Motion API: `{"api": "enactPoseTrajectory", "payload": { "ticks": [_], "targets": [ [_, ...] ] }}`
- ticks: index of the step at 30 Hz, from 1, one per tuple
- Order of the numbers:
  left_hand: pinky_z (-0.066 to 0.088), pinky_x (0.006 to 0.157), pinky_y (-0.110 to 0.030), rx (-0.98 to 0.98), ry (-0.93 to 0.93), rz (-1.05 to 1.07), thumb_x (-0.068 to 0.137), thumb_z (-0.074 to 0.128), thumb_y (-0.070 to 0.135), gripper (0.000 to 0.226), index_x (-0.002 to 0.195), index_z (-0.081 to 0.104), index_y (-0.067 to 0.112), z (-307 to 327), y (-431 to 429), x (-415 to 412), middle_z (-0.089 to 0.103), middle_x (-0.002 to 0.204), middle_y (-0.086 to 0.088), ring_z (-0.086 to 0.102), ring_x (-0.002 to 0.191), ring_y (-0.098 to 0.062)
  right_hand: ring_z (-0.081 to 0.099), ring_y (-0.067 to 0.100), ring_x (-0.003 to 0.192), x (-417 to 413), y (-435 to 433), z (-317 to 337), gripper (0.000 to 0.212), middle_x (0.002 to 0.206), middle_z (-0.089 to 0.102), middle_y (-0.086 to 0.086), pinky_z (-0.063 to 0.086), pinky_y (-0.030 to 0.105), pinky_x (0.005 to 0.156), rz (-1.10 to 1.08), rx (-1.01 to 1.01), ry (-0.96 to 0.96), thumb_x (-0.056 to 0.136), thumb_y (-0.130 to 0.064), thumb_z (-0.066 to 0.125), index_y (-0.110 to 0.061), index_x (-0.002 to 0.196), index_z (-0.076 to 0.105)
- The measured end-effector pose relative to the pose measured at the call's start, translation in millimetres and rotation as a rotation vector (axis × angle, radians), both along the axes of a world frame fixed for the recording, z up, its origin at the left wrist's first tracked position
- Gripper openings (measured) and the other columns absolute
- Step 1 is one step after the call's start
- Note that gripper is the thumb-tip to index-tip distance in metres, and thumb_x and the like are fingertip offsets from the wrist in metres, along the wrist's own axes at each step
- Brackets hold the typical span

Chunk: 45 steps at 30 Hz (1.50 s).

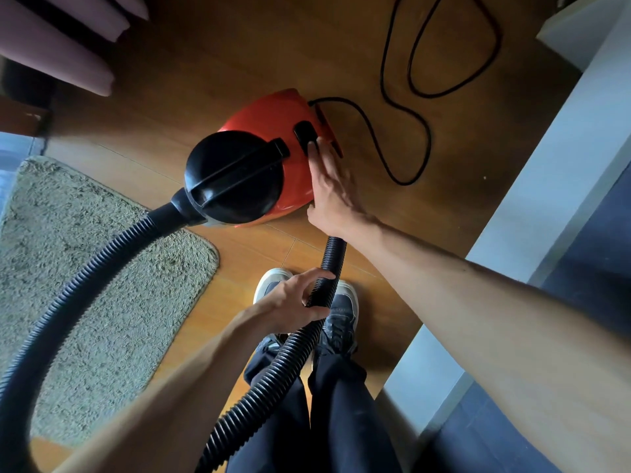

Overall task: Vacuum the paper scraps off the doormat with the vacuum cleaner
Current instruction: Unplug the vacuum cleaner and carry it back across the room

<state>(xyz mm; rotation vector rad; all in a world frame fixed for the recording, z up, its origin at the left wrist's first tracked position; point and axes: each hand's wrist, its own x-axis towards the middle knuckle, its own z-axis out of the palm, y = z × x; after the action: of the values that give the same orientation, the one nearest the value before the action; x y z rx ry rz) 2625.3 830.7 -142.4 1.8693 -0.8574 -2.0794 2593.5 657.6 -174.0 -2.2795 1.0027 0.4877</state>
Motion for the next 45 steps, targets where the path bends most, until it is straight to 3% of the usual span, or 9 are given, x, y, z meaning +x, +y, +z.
{"api": "enactPoseTrajectory", "payload": {
  "ticks": [8, 14, 18, 23, 28, 32, 37, 42, 45],
  "targets": [
    [0.044, 0.071, -0.02, 0.002, 0.032, -0.006, 0.089, 0.07, 0.022, 0.061, 0.142, 0.042, 0.035, -2, 2, 8, 0.056, 0.13, -0.007, 0.057, 0.107, -0.025, 0.007, 0.03, 0.151, 12, -3, 1, 0.107, 0.165, -0.005, 0.011, 0.017, 0.049, 0.118, 0.109, -0.13, 0.159, 0.077, -0.009, 0.07, -0.005, 0.156, -0.002],
    [0.043, 0.072, -0.024, 0.009, 0.021, -0.028, 0.089, 0.07, 0.021, 0.06, 0.141, 0.043, 0.034, -1, 2, 11, 0.053, 0.102, 0.008, 0.055, 0.094, -0.019, 0.005, 0.032, 0.15, 22, -10, 5, 0.108, 0.164, -0.016, 0.006, 0.014, 0.053, 0.117, 0.136, -0.046, 0.261, 0.08, -0.012, 0.067, -0.01, 0.156, -0.01],
    [0.045, 0.063, -0.013, 0.009, 0.01, -0.008, 0.089, 0.071, 0.018, 0.059, 0.14, 0.045, 0.032, 1, 3, 9, 0.047, 0.091, 0.016, 0.054, 0.079, -0.007, 0.018, 0.034, 0.146, -7, -7, 6, 0.097, 0.164, 0.007, 0.008, 0.023, 0.054, 0.114, -0.094, 0.037, 0.083, 0.08, -0.012, 0.067, -0.026, 0.157, 0.008],
    [0.04, 0.058, -0.002, 0.001, -0.008, -0.006, 0.09, 0.071, 0.017, 0.06, 0.141, 0.044, 0.031, 4, 6, 4, 0.049, 0.094, 0.015, 0.052, 0.084, -0.007, 0.041, 0.033, 0.128, -69, 33, -7, 0.074, 0.143, 0.035, 0.012, 0.043, 0.041, 0.097, -0.549, 0.3, 0.175, 0.086, -0.022, 0.063, -0.034, 0.15, 0.027],
    [0.044, 0.084, -0.026, 0.032, -0.008, -0.035, 0.089, 0.072, 0.023, 0.063, 0.143, 0.041, 0.036, 4, 13, -4, 0.046, 0.115, 0.004, 0.053, 0.109, -0.021, 0.057, 0.021, 0.102, -97, 58, -5, 0.072, 0.109, 0.054, 0.001, 0.052, 0.042, 0.093, -0.75, 0.748, 0.198, 0.087, -0.032, 0.066, -0.042, 0.147, 0.028],
    [0.046, 0.099, -0.038, 0.018, -0.02, -0.029, 0.086, 0.075, 0.024, 0.068, 0.143, 0.041, 0.036, 1, 20, -8, 0.047, 0.121, 0.0, 0.051, 0.119, -0.022, 0.058, 0.024, 0.11, -93, 59, -4, 0.087, 0.133, 0.053, 0.006, 0.051, 0.041, 0.095, -0.701, 0.842, 0.166, 0.079, -0.022, 0.072, -0.047, 0.147, 0.024],
    [0.048, 0.1, -0.048, 0.012, -0.011, 0.006, 0.081, 0.08, 0.022, 0.073, 0.14, 0.042, 0.041, -1, 30, -10, 0.048, 0.138, -0.002, 0.051, 0.12, -0.023, 0.056, 0.025, 0.111, -90, 57, -4, 0.095, 0.137, 0.048, 0.005, 0.051, 0.037, 0.093, -0.604, 0.879, 0.137, 0.076, -0.01, 0.075, -0.045, 0.149, 0.024],
    [0.052, 0.078, -0.03, 0.035, 0.105, -0.033, 0.077, 0.082, 0.011, 0.089, 0.144, 0.034, 0.043, 1, 43, -9, 0.05, 0.13, 0.003, 0.056, 0.094, -0.007, 0.057, 0.019, 0.101, -100, 61, -1, 0.095, 0.123, 0.051, 0.005, 0.052, 0.031, 0.083, -0.634, 0.948, 0.08, 0.078, 0.0, 0.074, -0.046, 0.145, 0.024],
    [0.042, 0.086, -0.023, 0.034, 0.078, -0.112, 0.079, 0.079, 0.006, 0.095, 0.149, 0.025, 0.043, -1, 52, -11, 0.037, 0.136, 0.012, 0.048, 0.117, -0.014, 0.053, 0.006, 0.087, -106, 70, 1, 0.089, 0.103, 0.05, -0.006, 0.053, 0.024, 0.076, -0.706, 0.908, 0.039, 0.079, 0.001, 0.075, -0.042, 0.141, 0.028]
  ]
}}
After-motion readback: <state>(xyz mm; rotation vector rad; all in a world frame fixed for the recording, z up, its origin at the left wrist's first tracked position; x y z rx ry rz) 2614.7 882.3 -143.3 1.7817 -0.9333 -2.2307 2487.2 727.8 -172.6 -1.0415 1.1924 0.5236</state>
